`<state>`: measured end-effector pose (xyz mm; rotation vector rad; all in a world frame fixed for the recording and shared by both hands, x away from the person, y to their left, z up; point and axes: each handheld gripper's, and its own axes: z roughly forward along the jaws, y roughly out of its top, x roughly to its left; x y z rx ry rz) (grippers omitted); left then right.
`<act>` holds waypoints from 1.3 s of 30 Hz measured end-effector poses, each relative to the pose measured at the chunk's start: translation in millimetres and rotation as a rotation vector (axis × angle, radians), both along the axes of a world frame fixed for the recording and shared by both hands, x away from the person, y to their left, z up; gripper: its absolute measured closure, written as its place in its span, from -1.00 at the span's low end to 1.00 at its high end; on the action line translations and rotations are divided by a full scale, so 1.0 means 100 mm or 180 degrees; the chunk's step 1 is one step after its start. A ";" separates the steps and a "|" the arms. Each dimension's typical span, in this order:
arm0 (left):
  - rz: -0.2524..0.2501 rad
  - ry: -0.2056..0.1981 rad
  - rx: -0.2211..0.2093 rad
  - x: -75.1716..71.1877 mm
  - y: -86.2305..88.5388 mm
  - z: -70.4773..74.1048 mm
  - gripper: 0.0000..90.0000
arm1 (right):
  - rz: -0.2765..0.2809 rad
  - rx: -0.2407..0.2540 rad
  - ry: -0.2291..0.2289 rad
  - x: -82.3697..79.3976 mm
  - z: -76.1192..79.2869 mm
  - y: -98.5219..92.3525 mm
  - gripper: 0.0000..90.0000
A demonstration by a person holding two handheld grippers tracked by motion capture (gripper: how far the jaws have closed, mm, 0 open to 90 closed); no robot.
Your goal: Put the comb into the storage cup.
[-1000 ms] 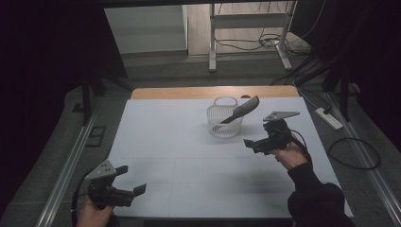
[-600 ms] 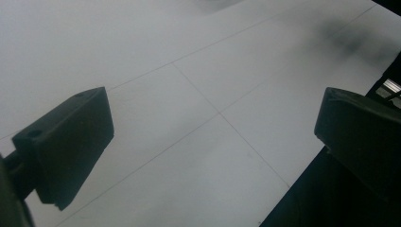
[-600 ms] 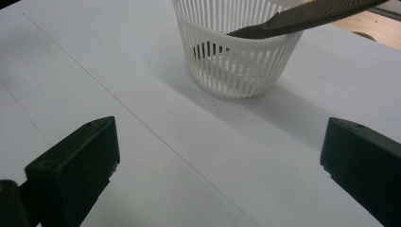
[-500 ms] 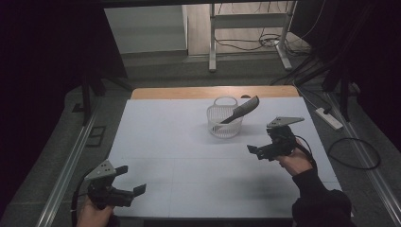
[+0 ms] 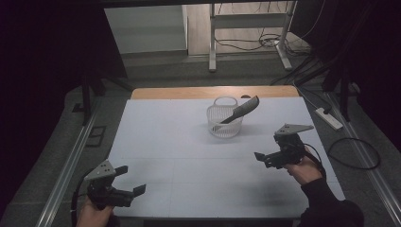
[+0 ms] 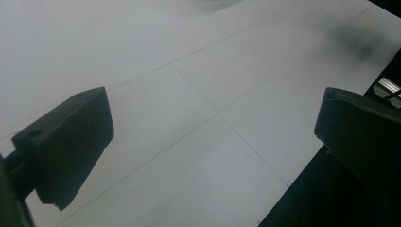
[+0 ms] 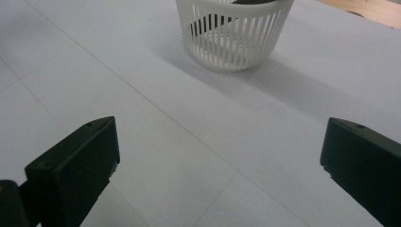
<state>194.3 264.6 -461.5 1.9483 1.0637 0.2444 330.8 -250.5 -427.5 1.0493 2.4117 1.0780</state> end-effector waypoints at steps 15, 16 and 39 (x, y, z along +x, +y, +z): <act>-0.0010 0.0011 -0.0023 0.00 0.01 0.00 -1.00 | -0.0033 -0.0013 0.0035 -0.18 -0.05 -0.15 -1.00; -0.0008 0.0010 -0.0022 0.00 0.00 0.00 -1.00 | -0.0040 -0.0024 0.0036 -0.19 -0.06 -0.17 -1.00; 0.0001 0.0010 -0.0013 0.00 0.00 0.00 -1.00 | -0.0258 -0.0062 0.0107 -0.49 -0.11 -0.48 -1.00</act>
